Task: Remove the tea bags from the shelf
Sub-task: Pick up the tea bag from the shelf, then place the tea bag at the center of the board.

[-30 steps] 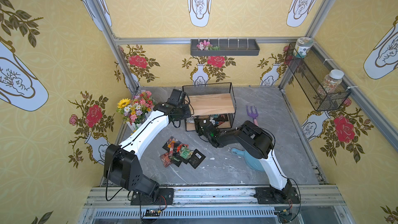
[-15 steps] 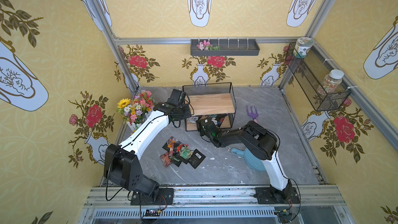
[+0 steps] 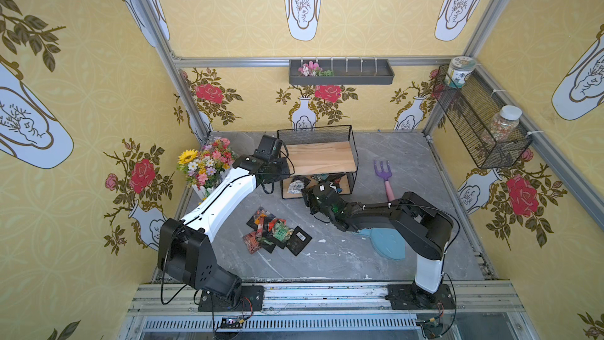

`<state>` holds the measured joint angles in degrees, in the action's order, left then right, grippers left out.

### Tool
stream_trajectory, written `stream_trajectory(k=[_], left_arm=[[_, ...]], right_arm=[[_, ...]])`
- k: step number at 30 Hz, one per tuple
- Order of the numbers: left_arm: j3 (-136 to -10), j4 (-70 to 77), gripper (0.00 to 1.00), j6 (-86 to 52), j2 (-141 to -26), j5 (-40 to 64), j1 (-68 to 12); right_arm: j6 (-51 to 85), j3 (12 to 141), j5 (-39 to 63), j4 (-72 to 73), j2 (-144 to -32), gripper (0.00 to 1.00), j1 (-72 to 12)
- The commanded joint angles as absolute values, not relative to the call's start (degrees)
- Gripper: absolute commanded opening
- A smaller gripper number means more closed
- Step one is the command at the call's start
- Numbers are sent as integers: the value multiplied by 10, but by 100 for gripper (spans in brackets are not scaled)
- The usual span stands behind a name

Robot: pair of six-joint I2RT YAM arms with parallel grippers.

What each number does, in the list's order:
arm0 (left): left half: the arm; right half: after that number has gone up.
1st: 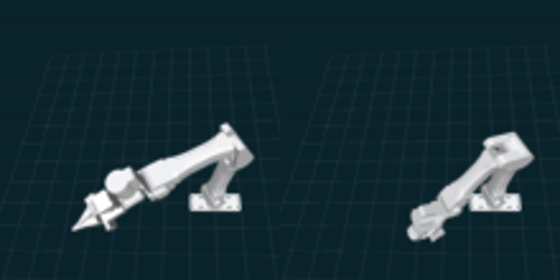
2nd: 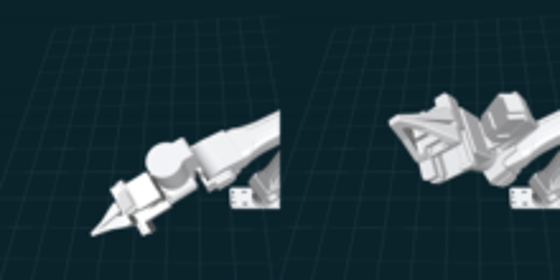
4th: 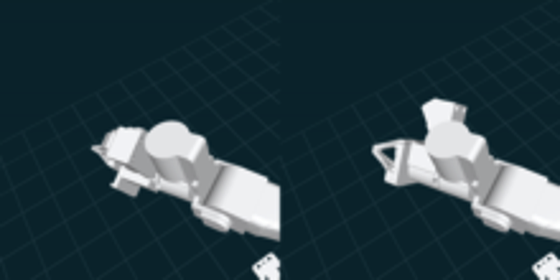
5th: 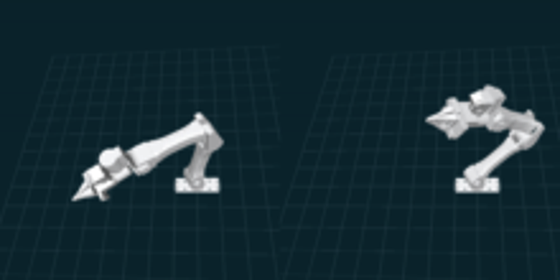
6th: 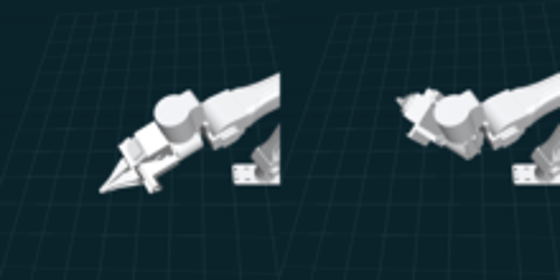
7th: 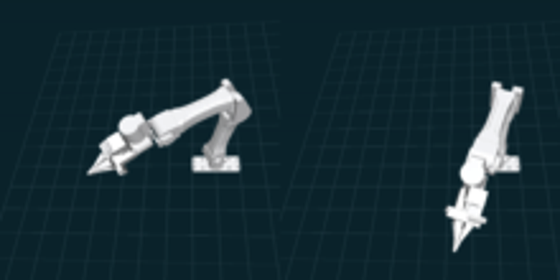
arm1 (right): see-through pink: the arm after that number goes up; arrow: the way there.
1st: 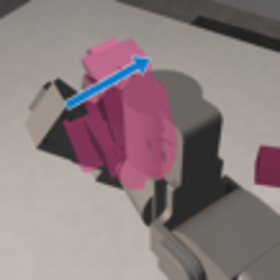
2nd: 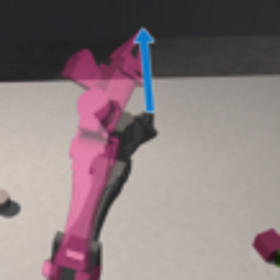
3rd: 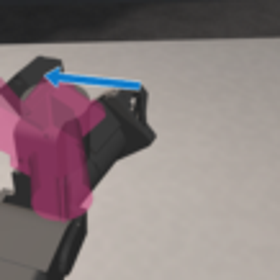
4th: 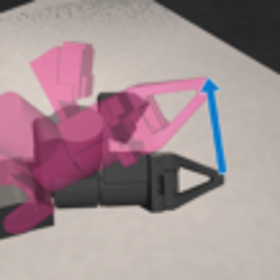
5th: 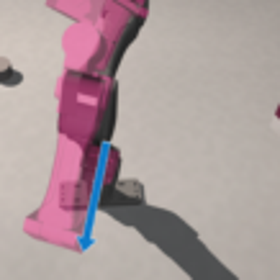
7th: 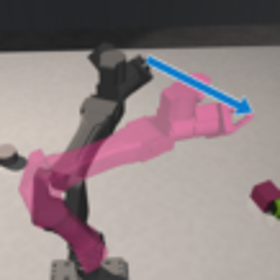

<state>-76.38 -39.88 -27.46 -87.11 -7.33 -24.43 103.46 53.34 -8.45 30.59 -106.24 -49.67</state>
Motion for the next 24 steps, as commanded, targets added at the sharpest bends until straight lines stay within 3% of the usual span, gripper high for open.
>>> stream_trajectory(k=[1, 8, 18, 24], left_arm=[[-768, -393, 41, -272, -878, -56, -245], [-774, -396, 42, -267, -884, -58, -246], [-780, -398, 42, -264, -891, -55, -246], [-781, -400, 42, -263, -891, -58, -246]], right_arm=[[986, 517, 1, 196, -1015, 0, -488], [818, 549, 212, -12, -981, 0, -485], [822, 490, 219, -54, -950, 0, -503], [842, 481, 199, -31, -940, 33, -494]])
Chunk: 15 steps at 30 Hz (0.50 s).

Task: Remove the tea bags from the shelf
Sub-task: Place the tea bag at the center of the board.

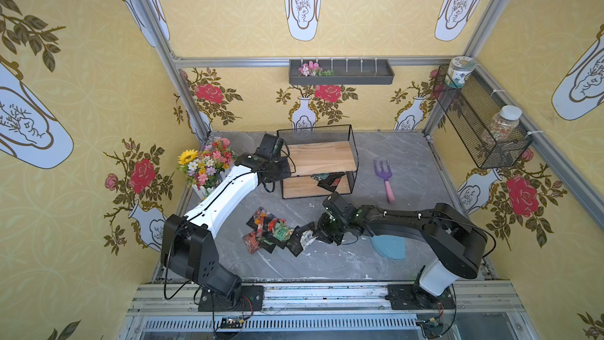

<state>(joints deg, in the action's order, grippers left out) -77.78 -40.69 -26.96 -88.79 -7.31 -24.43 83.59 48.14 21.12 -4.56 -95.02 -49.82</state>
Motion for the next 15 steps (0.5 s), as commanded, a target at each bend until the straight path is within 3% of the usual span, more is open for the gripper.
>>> stream_trajectory(k=[1, 5, 11, 15], left_arm=[[-781, -400, 42, -262, -890, -57, -246], [-781, -398, 41, -262, -892, -56, -246], [-782, -394, 42, -263, -895, -54, -246], [-780, -392, 42, -262, -895, -53, -246]], right_arm=[[841, 483, 189, -37, -930, 39, -494], [837, 485, 147, -65, -890, 50, -489], [868, 442, 66, 22, -835, 48, -448], [892, 445, 12, 102, -857, 46, -418]])
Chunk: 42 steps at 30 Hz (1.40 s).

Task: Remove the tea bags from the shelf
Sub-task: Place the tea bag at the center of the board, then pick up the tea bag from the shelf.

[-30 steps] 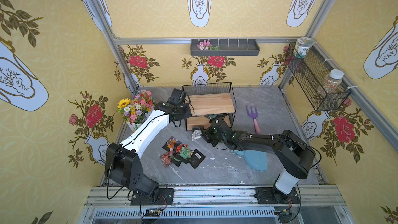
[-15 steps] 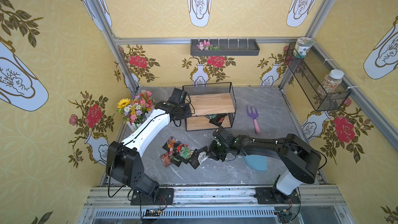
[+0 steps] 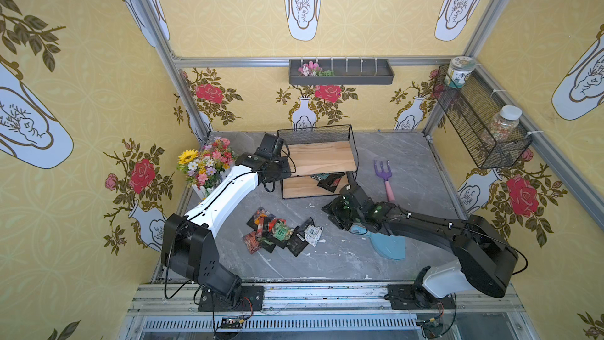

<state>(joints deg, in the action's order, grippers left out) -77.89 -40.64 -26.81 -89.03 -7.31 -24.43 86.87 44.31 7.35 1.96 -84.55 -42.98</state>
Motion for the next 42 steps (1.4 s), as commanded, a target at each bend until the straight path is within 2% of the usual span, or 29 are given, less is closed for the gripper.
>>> stream_trajectory(k=[1, 12, 18, 28, 42], left_arm=[[-781, -392, 42, -262, -895, -53, -246], [-780, -390, 41, -260, -894, -50, -245], [-781, -390, 42, -257, -895, -49, -246], [-786, -393, 41, -251, -901, -48, -245], [-788, -393, 41, -251, -906, -44, -245]], right_arm=[[901, 445, -3, 126, -867, 46, -417], [980, 472, -147, 333, -1022, 41, -414], [1000, 496, -162, 379, -1089, 37, -404], [1026, 497, -193, 422, -1131, 34, -393], [1107, 516, -269, 470, -1179, 34, -413]])
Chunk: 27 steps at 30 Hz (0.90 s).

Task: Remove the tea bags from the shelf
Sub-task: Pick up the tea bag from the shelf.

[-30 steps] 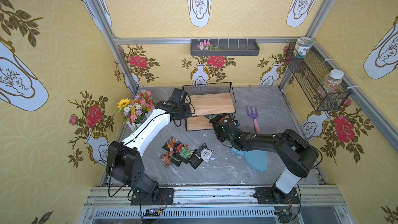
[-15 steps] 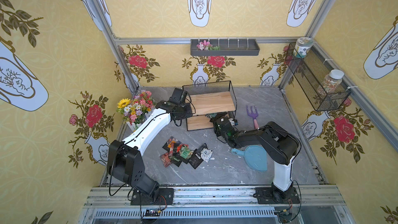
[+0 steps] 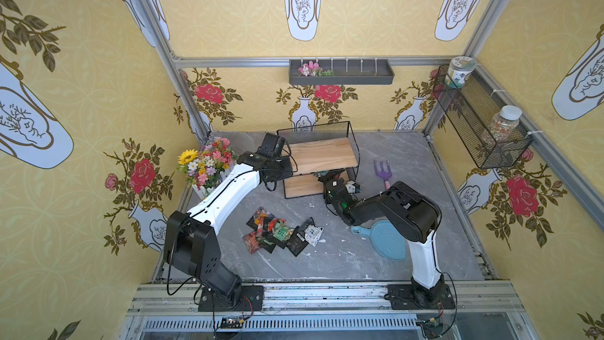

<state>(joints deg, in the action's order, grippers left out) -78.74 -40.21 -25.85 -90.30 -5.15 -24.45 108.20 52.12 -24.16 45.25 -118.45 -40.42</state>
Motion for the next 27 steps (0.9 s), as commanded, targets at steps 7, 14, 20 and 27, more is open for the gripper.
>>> stream_trajectory(k=[7, 14, 20, 27], left_arm=[[-794, -389, 41, -251, -905, -42, -245], [-791, -381, 41, -260, -898, -44, -246], [-796, -380, 42, -271, -896, -44, -245], [-792, -371, 41, -270, -889, -34, -246]], right_arm=[[1132, 471, -296, 437, -1121, 39, -445], [1113, 476, -319, 473, -1126, 41, -451], [1097, 494, -340, 522, -1171, 42, -445], [1095, 519, -366, 514, -1188, 43, -446]])
